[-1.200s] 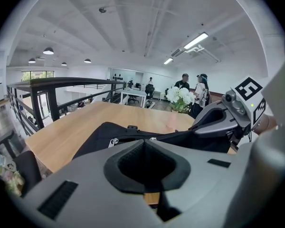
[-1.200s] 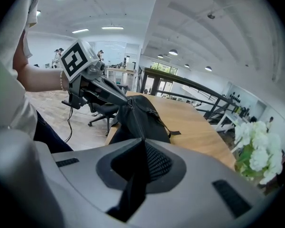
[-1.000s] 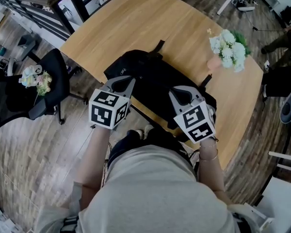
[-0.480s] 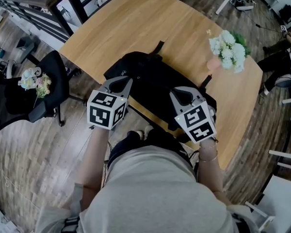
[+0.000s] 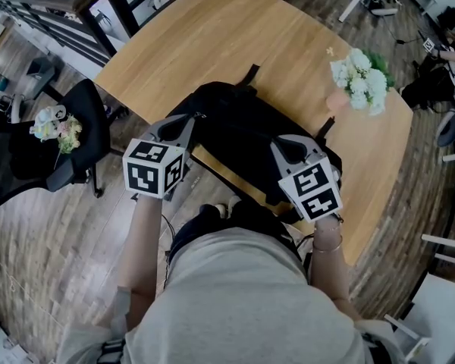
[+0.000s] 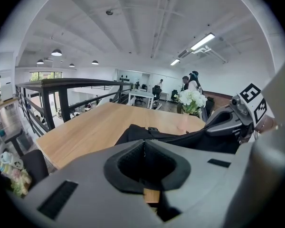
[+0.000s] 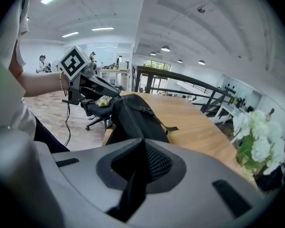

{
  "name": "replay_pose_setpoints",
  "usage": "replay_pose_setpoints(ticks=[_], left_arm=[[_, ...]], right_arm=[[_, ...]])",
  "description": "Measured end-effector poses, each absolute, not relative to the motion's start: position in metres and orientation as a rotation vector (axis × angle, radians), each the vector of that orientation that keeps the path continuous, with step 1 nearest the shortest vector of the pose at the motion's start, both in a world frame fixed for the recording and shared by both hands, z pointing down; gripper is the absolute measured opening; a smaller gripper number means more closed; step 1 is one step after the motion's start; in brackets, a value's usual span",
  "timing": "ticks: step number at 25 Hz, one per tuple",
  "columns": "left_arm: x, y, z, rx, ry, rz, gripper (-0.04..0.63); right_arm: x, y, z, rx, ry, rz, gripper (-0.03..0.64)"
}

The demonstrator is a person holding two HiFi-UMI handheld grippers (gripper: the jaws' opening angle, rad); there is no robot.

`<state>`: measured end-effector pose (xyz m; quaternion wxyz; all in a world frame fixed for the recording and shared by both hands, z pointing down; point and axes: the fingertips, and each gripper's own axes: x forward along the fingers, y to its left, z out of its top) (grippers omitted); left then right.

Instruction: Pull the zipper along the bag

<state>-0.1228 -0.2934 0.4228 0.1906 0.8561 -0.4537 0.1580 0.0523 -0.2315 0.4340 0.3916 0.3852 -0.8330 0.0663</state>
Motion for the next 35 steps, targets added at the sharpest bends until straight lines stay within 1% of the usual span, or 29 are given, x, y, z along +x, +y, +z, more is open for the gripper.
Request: replay_pose_setpoints(ticks=[9,17,22,27,35], left_arm=[[-0.121,-0.292,0.43,2.398,-1.276,0.467,0.021],[-0.119,-0.289,0.432,2.388,-1.338,0.506,0.021],[-0.114,-0.284,0.437,2.397,-1.344,0.559,0.023],[-0.109,-0.279,0.431,2.405,-1.343,0.531,0.023],[-0.092,-0.269,0.412,2.453,-1.297,0.445,0.023]], right_arm=[[0.052,-0.233,0.439,0.983,-2.083,0.142,0.032],[0.052,-0.233,0.44,0.989,-2.024,0.041,0.04],[0.052,-0.23,0.439,1.006,-2.012,0.028,0.069],[0.056,-0.226,0.434,1.023,-2.004,0.012,0.107],[0.065,-0.22,0.42,1.115,-2.057,0.081,0.127]])
